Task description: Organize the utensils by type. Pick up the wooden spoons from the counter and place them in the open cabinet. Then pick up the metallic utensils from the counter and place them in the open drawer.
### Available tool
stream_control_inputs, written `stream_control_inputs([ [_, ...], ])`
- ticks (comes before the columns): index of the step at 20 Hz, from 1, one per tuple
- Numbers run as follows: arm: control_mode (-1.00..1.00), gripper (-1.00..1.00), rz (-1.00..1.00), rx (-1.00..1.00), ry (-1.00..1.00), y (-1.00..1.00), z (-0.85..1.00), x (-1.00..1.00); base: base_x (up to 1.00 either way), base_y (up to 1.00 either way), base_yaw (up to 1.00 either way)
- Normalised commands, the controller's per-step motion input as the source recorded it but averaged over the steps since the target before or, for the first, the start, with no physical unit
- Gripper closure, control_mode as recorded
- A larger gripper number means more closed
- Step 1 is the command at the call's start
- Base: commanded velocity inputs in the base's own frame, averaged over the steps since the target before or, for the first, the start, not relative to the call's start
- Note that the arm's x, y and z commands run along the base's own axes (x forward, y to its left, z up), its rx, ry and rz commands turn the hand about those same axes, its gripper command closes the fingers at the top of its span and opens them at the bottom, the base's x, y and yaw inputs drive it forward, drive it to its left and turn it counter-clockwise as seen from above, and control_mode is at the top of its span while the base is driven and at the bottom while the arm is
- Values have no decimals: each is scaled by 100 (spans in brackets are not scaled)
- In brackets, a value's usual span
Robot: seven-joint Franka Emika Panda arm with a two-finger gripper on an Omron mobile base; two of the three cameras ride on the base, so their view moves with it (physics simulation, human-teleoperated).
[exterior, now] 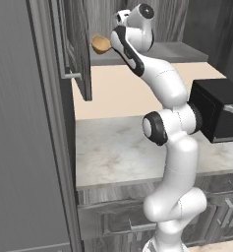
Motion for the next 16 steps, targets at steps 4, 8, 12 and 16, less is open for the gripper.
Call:
stream_control_inputs([
  [4,-100,-100,0,1,3,-6,-25,-5,0,0,0],
  [8,-100,-100,0,2,1,-1,-19,-10,0,0,0],
  [12,-100,-100,0,7,0,-7,-12,-27,0,0,0],
  [16,-100,-100,0,11,-8,-11,-6,-35,0,0,0],
])
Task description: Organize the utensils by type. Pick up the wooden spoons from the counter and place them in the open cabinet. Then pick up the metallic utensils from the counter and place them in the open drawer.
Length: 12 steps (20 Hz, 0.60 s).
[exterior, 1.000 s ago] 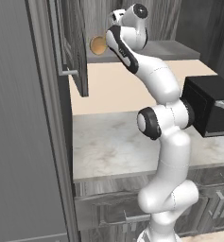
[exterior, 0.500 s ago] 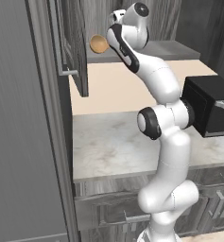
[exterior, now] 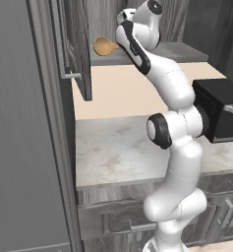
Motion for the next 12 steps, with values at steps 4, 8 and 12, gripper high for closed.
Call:
stream_control_inputs([
  [4,-100,-100,0,13,-18,-18,-4,-38,0,0,0],
  [8,-100,-100,0,14,-24,-33,-5,-64,0,0,0],
  [12,-100,-100,-1,12,-25,-29,-12,-97,0,0,0],
])
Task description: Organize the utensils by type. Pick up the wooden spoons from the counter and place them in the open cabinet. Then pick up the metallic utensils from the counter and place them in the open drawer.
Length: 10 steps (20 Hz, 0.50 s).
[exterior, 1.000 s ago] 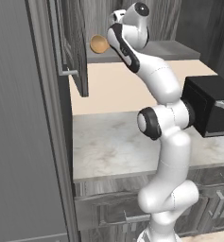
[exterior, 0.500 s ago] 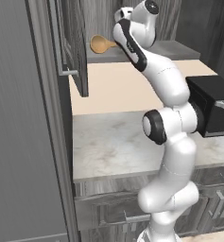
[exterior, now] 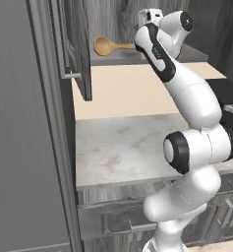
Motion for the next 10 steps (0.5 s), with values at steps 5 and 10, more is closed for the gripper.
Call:
stream_control_inputs([
  [5,-100,-100,-9,12,-5,-11,4,-91,0,0,0],
  [10,-100,-100,-28,31,20,-19,9,-89,0,0,0],
])
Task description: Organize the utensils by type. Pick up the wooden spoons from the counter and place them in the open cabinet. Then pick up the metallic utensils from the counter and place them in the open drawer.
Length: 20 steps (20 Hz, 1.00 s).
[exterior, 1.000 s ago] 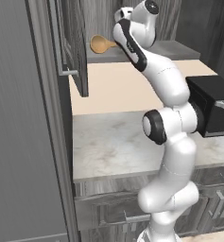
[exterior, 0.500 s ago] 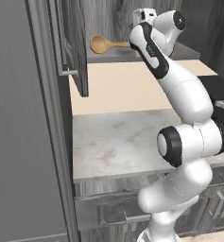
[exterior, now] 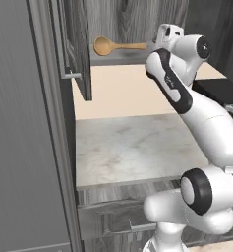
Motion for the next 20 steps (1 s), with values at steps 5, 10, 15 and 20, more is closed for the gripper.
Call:
stream_control_inputs([
  [5,-100,-100,-28,27,13,-23,-2,-99,0,0,0],
  [10,-100,-100,-40,30,5,-8,-2,-79,0,0,0],
  [15,-100,-100,-58,26,9,-16,-8,-76,0,0,0],
  [20,-100,-100,-52,32,1,-19,-25,-83,0,0,0],
])
